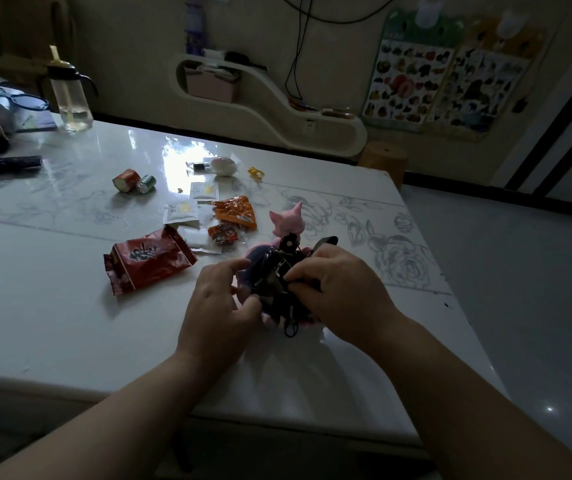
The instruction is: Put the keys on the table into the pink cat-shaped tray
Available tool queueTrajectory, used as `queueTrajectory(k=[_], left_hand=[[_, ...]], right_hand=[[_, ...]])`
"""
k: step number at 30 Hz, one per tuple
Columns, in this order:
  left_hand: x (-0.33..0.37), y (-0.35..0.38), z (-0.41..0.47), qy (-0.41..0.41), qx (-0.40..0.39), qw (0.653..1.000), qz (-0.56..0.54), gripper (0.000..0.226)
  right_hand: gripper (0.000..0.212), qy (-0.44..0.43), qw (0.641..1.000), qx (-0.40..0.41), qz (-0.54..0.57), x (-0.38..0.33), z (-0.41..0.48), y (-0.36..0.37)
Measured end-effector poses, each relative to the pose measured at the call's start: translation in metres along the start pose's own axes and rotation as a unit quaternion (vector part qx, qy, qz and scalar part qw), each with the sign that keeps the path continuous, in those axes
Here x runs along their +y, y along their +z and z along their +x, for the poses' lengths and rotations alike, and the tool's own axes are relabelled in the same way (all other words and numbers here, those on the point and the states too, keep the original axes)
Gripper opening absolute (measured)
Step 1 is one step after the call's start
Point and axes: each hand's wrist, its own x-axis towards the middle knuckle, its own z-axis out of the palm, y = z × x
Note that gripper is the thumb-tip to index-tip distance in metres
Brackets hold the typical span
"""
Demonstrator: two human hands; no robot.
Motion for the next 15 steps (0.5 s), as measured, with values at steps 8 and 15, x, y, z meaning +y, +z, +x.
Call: queueTrajectory(k=[8, 15], left_hand=[[0.005, -0.001, 0.000, -0.015, -0.010, 1.000, -0.011, 0.045], [0.024, -0.010, 0.001, -0.037, 0.011, 0.999, 0.004, 0.044]], right_hand=[[0.026, 0.014, 0.997, 0.071, 0.029, 0.005, -0.005, -0.002], [0.025, 0.048, 0.994, 0.075, 0.057, 0.002, -0.010, -0.012]])
